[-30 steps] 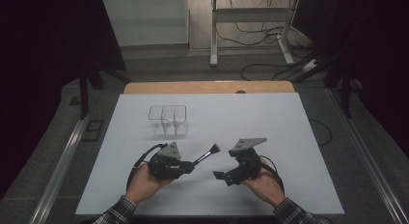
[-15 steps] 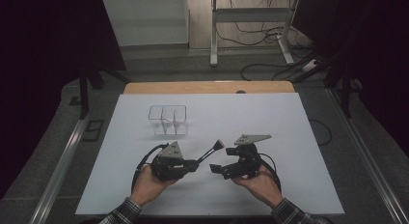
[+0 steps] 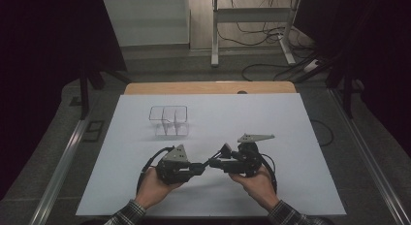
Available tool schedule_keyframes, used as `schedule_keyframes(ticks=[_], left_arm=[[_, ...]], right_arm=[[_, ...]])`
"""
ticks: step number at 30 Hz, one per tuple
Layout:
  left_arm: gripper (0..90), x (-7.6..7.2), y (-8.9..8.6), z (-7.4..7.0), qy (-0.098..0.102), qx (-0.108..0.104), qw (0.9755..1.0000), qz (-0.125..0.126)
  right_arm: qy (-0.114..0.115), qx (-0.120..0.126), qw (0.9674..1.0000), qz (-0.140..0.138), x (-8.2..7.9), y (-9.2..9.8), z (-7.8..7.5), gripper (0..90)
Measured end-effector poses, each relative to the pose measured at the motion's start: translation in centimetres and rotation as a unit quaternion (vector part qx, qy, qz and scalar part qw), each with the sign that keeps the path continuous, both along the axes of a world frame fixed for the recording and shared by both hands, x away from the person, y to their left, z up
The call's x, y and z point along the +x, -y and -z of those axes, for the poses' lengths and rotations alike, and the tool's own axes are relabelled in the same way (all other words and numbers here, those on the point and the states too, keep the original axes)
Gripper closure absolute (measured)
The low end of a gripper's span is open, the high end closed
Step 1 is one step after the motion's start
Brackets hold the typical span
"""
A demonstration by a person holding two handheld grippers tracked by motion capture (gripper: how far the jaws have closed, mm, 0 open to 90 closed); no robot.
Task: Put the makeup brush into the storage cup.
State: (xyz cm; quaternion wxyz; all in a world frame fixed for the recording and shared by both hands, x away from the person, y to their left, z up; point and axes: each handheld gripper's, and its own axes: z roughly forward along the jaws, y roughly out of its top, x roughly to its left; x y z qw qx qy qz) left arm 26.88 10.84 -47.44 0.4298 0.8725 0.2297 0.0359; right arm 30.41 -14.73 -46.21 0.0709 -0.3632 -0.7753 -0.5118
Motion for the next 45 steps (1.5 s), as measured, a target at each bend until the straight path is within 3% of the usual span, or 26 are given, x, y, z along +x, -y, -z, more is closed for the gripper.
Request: schedule_keyframes(ticks=[2, 5, 6, 7, 8, 11, 15, 19, 25, 27, 34, 41, 45], left_arm=[[78.5, 0.0, 0.1, 0.1, -0.001, 0.006, 1.0, 0.006], [78.4, -0.1, 0.5, 0.4, -0.002, 0.018, 0.9998, 0.008], [78.1, 0.0, 0.6, 0.5, -0.002, 0.027, 0.9995, 0.014], [77.6, 0.0, 0.7, 0.6, -0.005, 0.027, 0.9995, 0.018], [77.3, 0.0, 0.8, 0.6, -0.002, 0.034, 0.9993, 0.017], [62.9, 0.0, 1.0, 0.6, 0.005, 0.04, 0.9991, 0.014], [47.2, 0.1, 1.0, 0.7, 0.004, 0.041, 0.9991, 0.007], [35.6, 0.3, 1.1, 0.7, -0.003, 0.033, 0.9995, -0.001], [23.5, 0.4, 1.4, 0.7, -0.003, 0.033, 0.9994, -0.012], [26.2, 0.4, 1.5, 0.8, -0.002, 0.037, 0.9993, -0.008], [53.5, 0.1, 1.7, 0.6, 0.006, 0.053, 0.9985, 0.009], [74.8, -0.1, 2.1, 0.6, 0.012, 0.071, 0.9971, 0.024], [78.5, -0.3, 2.3, 0.5, 0.02, 0.081, 0.9962, 0.026]], right_arm=[[-0.015, 0.009, 0.9998, 0.003, 0.1, 0.1, 0.1, 48.2], [-0.045, 0.028, 0.9986, 0.002, 0.2, 0.3, 0.4, 66.9], [-0.065, 0.047, 0.9968, -0.003, 0.4, 0.4, 0.5, 72.3], [-0.094, 0.075, 0.9927, -0.013, 0.6, 0.5, 0.6, 76.5], [-0.098, 0.073, 0.9924, -0.011, 0.5, 0.5, 0.5, 76.7], [-0.07, 0.041, 0.9965, -0.019, 0.2, 0.0, 0.0, 76.9], [-0.031, -0.001, 0.9991, -0.027, -0.1, -0.4, -0.4, 76.9], [-0.005, -0.037, 0.9986, -0.037, -0.5, -1.0, -0.5, 76.8], [0.009, -0.055, 0.9975, -0.044, -0.9, -1.5, -0.4, 76.8], [0.01, -0.056, 0.9973, -0.047, -0.9, -1.6, -0.4, 76.8], [0.012, -0.063, 0.9965, -0.053, -1.1, -1.8, -0.4, 76.8], [0.016, -0.069, 0.9956, -0.061, -1.3, -2.2, -0.3, 76.8], [0.019, -0.068, 0.9957, -0.059, -1.3, -2.3, -0.2, 76.4]])
